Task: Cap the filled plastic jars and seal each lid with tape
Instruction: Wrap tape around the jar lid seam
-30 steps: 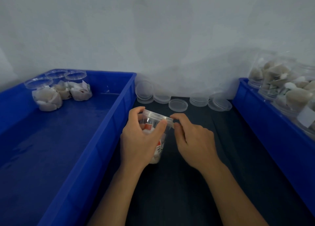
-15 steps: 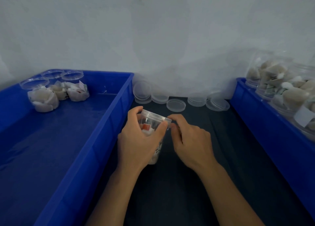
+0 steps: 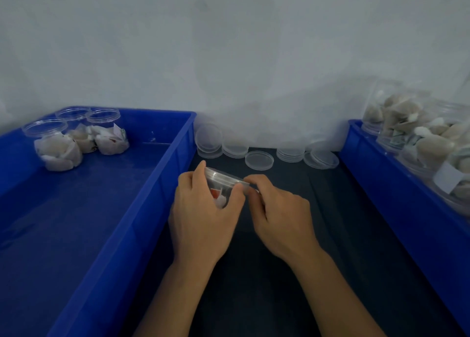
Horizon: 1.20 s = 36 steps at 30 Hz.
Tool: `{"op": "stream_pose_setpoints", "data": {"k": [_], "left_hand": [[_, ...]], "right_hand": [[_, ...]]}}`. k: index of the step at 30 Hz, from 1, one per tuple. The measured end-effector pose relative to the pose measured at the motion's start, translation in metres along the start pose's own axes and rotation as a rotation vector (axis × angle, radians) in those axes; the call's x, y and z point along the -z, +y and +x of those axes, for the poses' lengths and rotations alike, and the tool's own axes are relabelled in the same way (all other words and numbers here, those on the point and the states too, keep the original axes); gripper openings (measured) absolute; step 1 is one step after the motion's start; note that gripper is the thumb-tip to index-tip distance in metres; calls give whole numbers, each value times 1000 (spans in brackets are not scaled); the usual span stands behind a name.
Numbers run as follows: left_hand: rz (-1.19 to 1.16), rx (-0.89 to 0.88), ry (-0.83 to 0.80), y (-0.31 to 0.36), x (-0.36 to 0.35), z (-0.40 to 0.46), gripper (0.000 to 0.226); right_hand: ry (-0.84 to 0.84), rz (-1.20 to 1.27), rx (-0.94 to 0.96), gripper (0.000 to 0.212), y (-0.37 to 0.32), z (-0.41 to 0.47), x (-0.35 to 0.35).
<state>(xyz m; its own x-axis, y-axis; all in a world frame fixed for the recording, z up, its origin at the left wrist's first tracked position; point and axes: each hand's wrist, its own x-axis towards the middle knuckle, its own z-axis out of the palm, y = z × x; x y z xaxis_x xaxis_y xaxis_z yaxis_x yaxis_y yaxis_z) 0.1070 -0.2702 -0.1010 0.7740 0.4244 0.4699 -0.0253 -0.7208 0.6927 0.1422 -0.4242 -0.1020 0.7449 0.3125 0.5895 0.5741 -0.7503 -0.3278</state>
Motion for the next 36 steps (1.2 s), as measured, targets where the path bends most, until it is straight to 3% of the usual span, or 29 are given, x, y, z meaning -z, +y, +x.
{"op": "stream_pose_setpoints", "data": {"k": [8,18,25,36], "left_hand": [[-101,60,-39,-2,-2,1,108],[-310,142,-31,-7,-1,5,108],[-344,162,-69,-6,-4,6,91],[-414,202,-121,-5,-3,7,86]], "right_hand": [[-38,40,-16,36,-7,0,3],[-47,123,-17,30,-6,0,4],[-33,25,-15,33,-2,2,11],[-54,24,-31,36,1,2,8]]}}
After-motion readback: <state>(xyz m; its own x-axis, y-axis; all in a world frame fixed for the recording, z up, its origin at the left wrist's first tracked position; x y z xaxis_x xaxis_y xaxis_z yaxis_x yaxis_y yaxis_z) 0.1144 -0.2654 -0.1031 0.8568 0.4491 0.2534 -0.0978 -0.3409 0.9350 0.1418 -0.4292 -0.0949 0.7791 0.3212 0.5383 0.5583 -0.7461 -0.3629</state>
